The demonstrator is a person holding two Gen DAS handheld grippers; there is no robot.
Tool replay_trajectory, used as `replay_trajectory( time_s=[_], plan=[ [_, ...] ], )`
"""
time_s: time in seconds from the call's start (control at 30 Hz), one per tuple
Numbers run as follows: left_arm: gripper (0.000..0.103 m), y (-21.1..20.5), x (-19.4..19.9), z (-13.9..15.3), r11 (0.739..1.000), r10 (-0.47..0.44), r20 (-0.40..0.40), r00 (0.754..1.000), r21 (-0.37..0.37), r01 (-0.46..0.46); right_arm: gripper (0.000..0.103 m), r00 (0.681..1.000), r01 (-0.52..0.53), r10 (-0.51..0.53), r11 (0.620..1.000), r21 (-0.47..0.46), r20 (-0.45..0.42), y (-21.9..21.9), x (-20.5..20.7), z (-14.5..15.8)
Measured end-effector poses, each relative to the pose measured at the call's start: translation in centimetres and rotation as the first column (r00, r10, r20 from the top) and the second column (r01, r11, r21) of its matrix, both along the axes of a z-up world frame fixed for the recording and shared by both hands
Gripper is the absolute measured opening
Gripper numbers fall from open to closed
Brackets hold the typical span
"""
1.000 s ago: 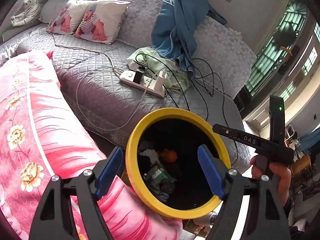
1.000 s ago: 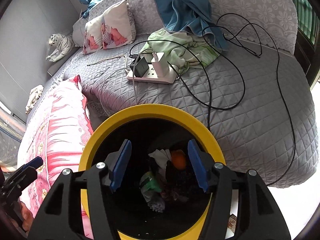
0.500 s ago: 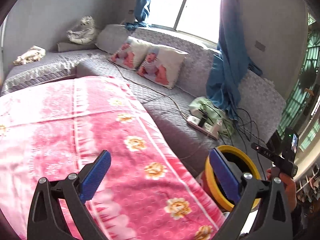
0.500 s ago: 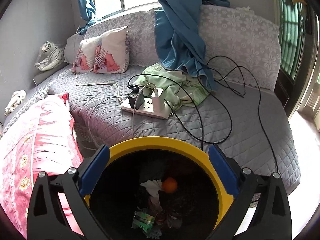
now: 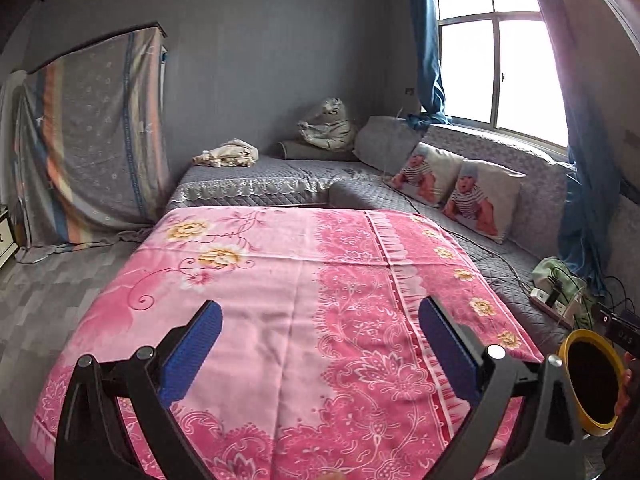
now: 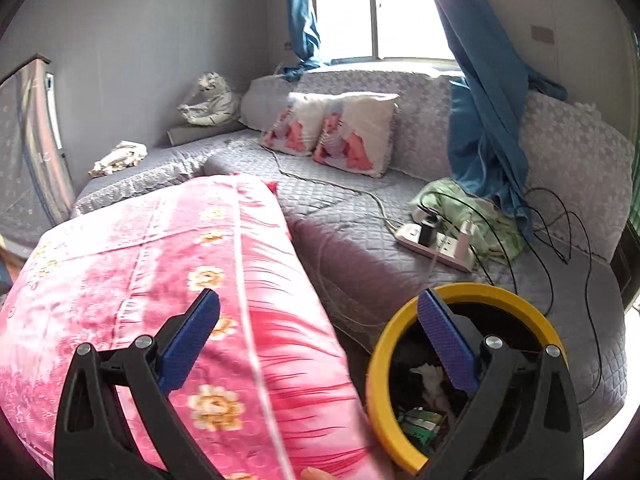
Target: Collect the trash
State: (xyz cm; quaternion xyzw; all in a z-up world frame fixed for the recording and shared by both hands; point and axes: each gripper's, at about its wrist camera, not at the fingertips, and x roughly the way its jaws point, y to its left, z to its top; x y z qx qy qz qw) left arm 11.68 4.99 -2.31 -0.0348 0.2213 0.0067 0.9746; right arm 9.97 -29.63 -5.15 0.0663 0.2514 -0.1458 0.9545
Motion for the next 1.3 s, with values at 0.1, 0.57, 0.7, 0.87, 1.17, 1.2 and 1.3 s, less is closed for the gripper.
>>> replay_trajectory(
  time_s=[0.1,0.57,0.7,0.87,1.17,1.2,1.3],
  plan=[
    [0.095,1.1,-2.8,1.0,0.998,0.062,0.050,0.997,-0.009,-0.062,0.095,0.995,-0.065,0.068,0.997,-0.039,0.068,4.3,-1.5,2.0],
    [0.095,0.1,-10.6,5.6,0.998,0.054,0.165,0.985,-0.048,-0.047,0.095,0.939,-0.109,0.128,0.991,-0.076,0.320,9.6,-8.6,7.4],
    [0.095,-0.8,-11.2,5.4,0.999,0.041,0.177,0.983,-0.043,-0.034,0.095,0.944,-0.113,0.125,0.992,-0.057,0.305,9.5,-9.0,6.9],
    [0.095,-1.5,-11.8,5.4,0.999,0.037,0.196,0.980,-0.038,-0.030,0.095,0.949,-0.104,0.114,0.993,-0.051,0.293,9.5,-9.1,6.0],
    [0.095,-1.8,-12.1,5.3,0.999,0.018,0.208,0.978,-0.042,-0.009,0.095,0.960,-0.102,0.106,0.994,-0.029,0.261,9.0,-8.6,5.1],
    [0.095,-1.8,-12.1,5.3,0.999,0.015,0.210,0.977,-0.042,-0.006,0.095,0.960,-0.102,0.106,0.994,-0.028,0.261,8.9,-8.6,5.1],
    [0.095,-1.9,-12.2,5.2,0.999,0.016,0.218,0.976,-0.042,-0.007,0.095,0.960,-0.101,0.106,0.994,-0.032,0.258,9.0,-8.6,5.0]
  ],
)
